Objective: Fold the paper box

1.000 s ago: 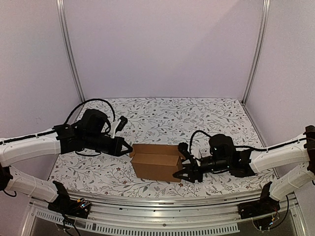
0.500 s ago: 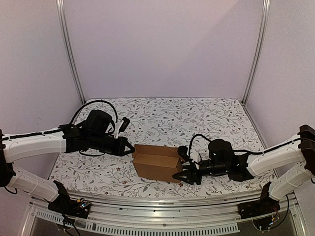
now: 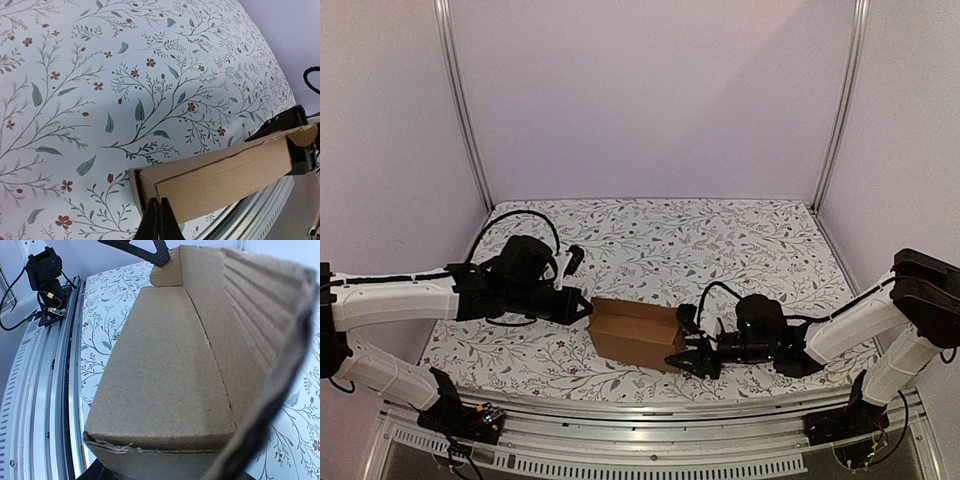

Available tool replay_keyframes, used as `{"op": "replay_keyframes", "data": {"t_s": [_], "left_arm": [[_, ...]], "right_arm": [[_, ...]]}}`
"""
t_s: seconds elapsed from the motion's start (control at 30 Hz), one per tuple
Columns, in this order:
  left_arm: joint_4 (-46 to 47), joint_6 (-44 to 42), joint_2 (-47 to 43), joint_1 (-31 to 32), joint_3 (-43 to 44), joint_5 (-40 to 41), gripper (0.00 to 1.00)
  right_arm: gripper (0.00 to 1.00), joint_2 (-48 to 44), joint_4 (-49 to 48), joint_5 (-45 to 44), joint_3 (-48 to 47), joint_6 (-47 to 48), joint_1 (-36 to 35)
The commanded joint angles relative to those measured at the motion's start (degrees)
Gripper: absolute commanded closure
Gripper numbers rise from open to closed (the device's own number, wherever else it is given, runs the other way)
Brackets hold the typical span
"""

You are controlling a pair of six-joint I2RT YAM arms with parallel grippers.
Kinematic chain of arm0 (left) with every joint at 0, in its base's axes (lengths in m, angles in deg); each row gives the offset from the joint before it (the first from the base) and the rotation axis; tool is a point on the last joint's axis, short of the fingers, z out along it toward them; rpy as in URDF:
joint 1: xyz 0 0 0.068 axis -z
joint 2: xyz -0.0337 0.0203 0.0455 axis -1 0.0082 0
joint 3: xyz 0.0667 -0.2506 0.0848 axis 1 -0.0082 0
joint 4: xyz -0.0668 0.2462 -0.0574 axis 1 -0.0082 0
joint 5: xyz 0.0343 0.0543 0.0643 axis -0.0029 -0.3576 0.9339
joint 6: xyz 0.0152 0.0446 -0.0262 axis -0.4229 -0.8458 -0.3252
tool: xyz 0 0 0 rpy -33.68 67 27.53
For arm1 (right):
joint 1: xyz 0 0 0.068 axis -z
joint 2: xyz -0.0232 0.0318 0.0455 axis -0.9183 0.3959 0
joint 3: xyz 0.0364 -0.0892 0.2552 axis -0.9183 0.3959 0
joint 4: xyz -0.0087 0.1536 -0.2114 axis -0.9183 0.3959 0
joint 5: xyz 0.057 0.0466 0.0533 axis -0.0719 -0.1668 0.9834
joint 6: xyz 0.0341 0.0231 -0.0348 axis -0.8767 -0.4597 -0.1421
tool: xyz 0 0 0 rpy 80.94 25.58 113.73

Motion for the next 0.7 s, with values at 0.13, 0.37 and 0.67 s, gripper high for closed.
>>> {"op": "replay_keyframes", "data": {"t_s": [0.13, 0.37, 0.67], "left_arm": [[2.6, -0.7, -2.0, 2.8, -3.7, -2.9, 1.0], [2.0, -0.5, -3.0, 3.5, -5.1, -1.6, 1.0], [-4.8, -3.0, -4.8, 3.5, -1.4, 3.3, 1.0]], "right_arm": [[0.75, 1.7, -6.3, -6.0, 0.6, -1.8, 0.3], [0.74, 3.3, -8.4, -7.5, 1.0, -2.7, 0.2], [0.73, 4.4, -9.3, -7.4, 1.0, -3.4, 0.2]]}}
